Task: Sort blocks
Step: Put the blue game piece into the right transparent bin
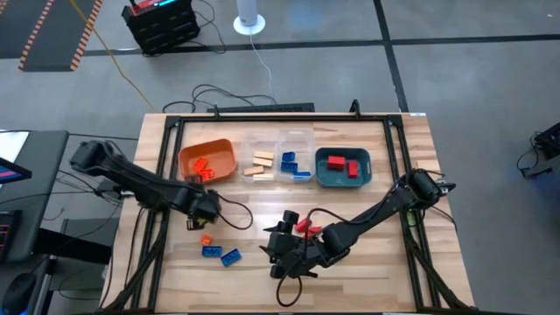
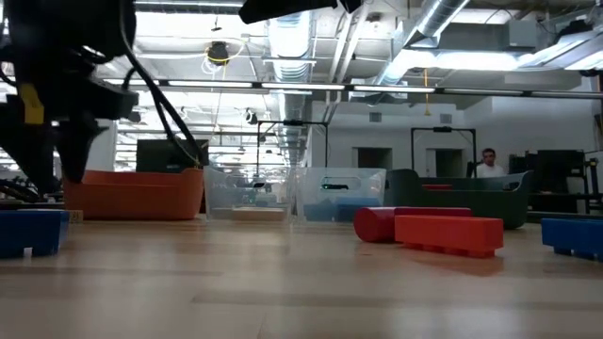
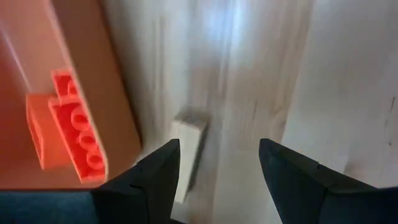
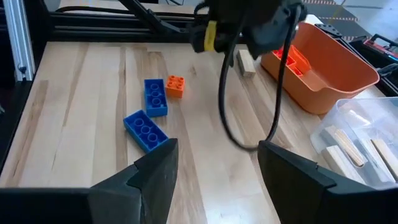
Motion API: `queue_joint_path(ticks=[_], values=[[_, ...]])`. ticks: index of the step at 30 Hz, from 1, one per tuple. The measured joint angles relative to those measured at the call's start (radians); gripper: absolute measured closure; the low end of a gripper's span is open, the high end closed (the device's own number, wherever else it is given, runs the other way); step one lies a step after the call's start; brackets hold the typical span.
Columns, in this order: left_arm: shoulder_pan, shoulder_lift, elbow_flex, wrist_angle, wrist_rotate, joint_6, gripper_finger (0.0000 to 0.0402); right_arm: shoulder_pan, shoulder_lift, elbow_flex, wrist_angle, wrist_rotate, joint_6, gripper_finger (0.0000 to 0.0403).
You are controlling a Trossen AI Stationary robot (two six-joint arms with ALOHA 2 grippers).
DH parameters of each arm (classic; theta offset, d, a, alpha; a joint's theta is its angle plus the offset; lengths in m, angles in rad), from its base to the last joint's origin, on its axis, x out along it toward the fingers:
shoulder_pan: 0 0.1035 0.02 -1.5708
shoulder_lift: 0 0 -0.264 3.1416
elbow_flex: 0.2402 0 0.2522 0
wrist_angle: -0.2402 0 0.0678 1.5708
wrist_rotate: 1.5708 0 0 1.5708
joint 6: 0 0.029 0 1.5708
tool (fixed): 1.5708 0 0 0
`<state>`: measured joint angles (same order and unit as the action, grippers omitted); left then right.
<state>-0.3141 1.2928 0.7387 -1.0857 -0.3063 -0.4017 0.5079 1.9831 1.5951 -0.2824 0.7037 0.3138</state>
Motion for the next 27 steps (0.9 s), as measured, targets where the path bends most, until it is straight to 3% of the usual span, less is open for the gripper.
queue_joint_path(ticks=[6, 11, 15, 21, 27], values=[[-0.023, 0.134, 0.089, 0.028, 0.071, 0.077, 0.0187, 0.001, -0.001, 0.001, -0.040, -0.002, 0.001, 0.0149], [-0.140, 0.158, 0.200, 0.076, 0.036, 0.030, 0.0187, 0.022, -0.040, 0.001, -0.242, -0.002, 0.110, 0.0149], [-0.281, 0.158, 0.271, 0.176, -0.014, -0.128, 0.0187, 0.063, -0.076, 0.001, -0.432, 0.006, 0.246, 0.0149], [-0.457, 0.210, 0.281, 0.520, -0.069, -0.470, 0.0187, 0.111, -0.091, 0.001, -0.574, 0.114, 0.384, 0.0149], [-0.515, 0.330, 0.279, 0.520, -0.133, -0.691, 0.0187, 0.113, -0.093, 0.001, -0.531, 0.119, 0.381, 0.0149]])
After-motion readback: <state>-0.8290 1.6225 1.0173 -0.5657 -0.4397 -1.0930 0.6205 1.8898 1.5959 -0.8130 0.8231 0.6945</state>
